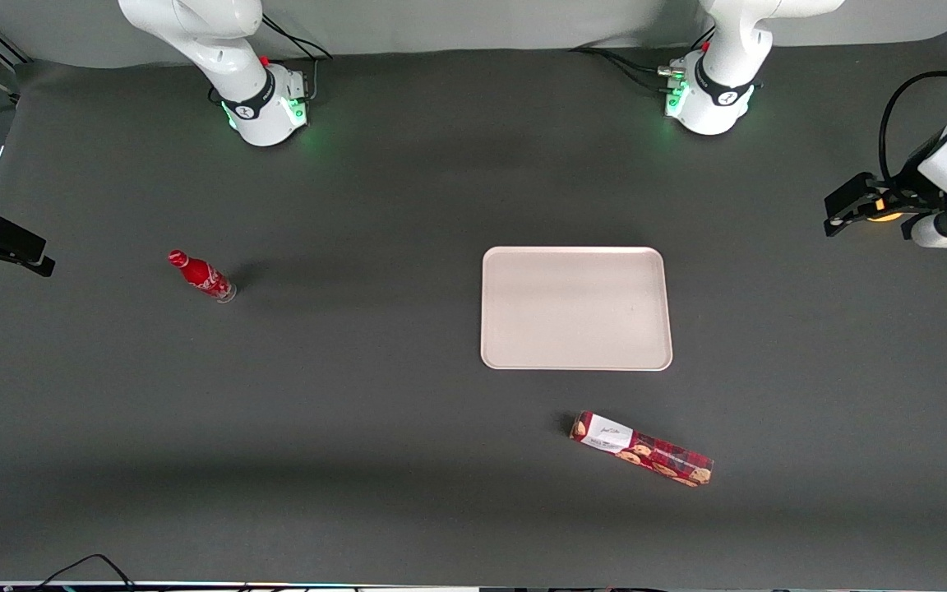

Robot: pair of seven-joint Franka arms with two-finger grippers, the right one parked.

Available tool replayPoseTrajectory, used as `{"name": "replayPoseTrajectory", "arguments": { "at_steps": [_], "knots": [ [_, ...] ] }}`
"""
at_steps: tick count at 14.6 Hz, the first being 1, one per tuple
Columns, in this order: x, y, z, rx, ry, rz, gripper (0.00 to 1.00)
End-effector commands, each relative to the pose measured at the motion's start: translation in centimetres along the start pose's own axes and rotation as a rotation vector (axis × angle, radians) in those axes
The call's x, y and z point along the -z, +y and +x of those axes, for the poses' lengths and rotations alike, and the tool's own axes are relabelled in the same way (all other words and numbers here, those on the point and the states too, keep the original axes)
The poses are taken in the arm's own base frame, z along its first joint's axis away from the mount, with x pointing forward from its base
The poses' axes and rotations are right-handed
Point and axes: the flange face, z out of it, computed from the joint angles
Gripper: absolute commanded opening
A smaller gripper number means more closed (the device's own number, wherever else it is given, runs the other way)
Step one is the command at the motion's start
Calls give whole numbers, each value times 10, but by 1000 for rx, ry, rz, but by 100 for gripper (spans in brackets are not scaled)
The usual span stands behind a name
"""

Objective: Place red cookie box on tray

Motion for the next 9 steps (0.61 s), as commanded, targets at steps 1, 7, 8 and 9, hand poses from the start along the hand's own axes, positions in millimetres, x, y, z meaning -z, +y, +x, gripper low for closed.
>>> {"name": "replayPoseTrajectory", "arguments": {
  "at_steps": [1, 7, 8, 9],
  "knots": [
    [-8, 5, 12, 20, -21, -14, 100],
    [-51, 34, 57, 259, -59, -15, 100],
    [-61, 36, 68, 273, -47, -19, 100],
    [-73, 46, 76, 290, -39, -26, 100]
  ]
}}
